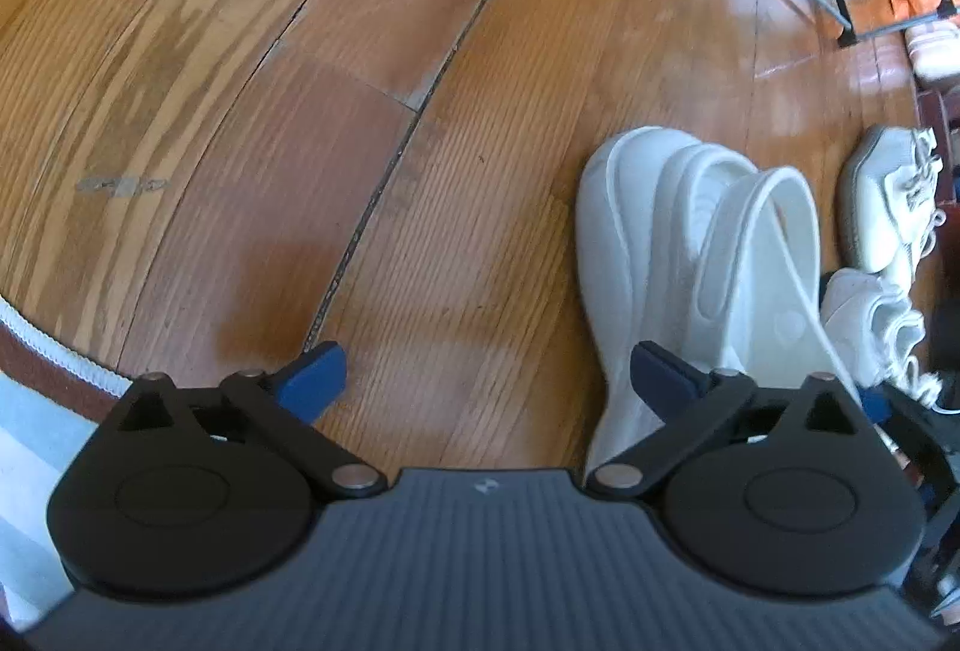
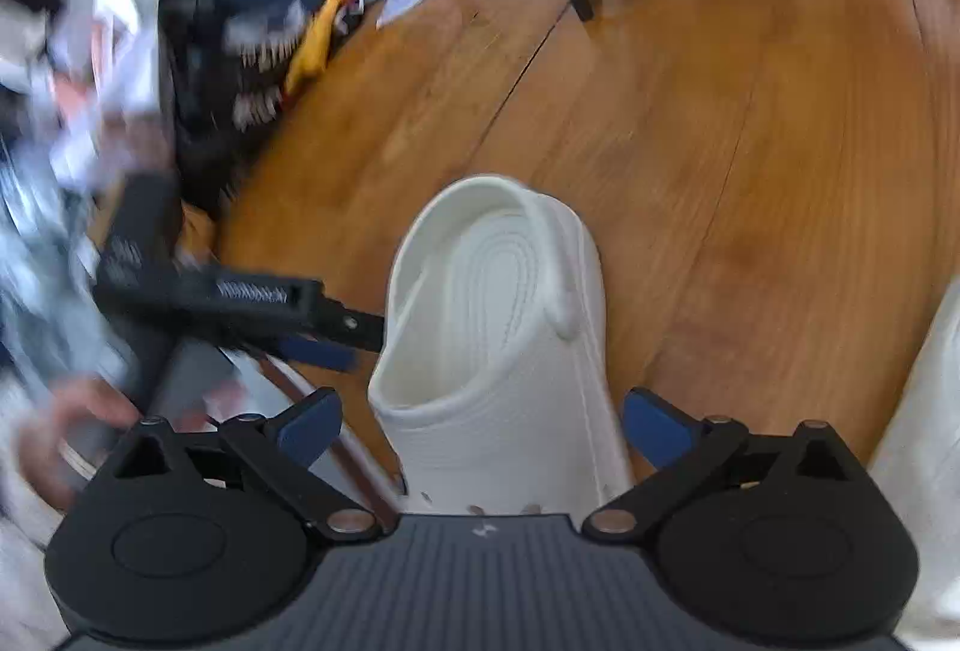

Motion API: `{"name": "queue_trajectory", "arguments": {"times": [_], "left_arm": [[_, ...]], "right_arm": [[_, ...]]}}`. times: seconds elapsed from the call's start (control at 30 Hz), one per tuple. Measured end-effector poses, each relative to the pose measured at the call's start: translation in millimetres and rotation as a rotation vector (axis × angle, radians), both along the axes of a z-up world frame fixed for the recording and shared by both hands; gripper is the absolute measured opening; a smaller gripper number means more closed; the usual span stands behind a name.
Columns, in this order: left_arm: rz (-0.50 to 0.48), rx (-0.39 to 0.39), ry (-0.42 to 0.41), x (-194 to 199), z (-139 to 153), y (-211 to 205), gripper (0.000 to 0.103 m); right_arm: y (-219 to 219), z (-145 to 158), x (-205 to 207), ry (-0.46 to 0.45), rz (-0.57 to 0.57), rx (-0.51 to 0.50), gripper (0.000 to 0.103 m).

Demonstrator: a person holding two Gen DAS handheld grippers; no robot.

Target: Organize scattered shoes

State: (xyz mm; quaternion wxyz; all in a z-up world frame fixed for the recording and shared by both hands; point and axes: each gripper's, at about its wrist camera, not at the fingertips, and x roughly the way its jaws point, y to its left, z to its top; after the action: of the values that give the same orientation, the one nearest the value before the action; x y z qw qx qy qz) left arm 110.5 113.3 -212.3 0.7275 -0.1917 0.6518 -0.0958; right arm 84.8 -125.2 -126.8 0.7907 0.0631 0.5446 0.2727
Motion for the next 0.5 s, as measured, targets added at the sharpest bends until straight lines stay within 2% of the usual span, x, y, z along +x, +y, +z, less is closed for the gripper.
{"name": "queue_trajectory", "arguments": {"times": [0.1, 0.3, 0.37, 0.5], "left_arm": [[0.006, -0.022, -0.016, 0.7, 2.6, 1.0, 0.103], [-0.007, -0.014, -0.024, 1.9, 0.5, -3.4, 0.103], [-0.010, 0.016, -0.037, 2.3, 1.3, -7.3, 0.103], [-0.015, 0.031, -0.055, 6.0, -0.6, -9.3, 0.103]], "right_arm": [[10.2, -2.3, -5.6, 0.019, 0.039, -0.020, 0.101], [41.2, -26.8, -17.0, 0.046, 0.109, -0.174, 0.103], [54.6, -35.8, -16.2, 0.041, 0.122, -0.238, 0.103], [67.0, -43.0, -12.1, 0.041, 0.095, -0.285, 0.103]]}}
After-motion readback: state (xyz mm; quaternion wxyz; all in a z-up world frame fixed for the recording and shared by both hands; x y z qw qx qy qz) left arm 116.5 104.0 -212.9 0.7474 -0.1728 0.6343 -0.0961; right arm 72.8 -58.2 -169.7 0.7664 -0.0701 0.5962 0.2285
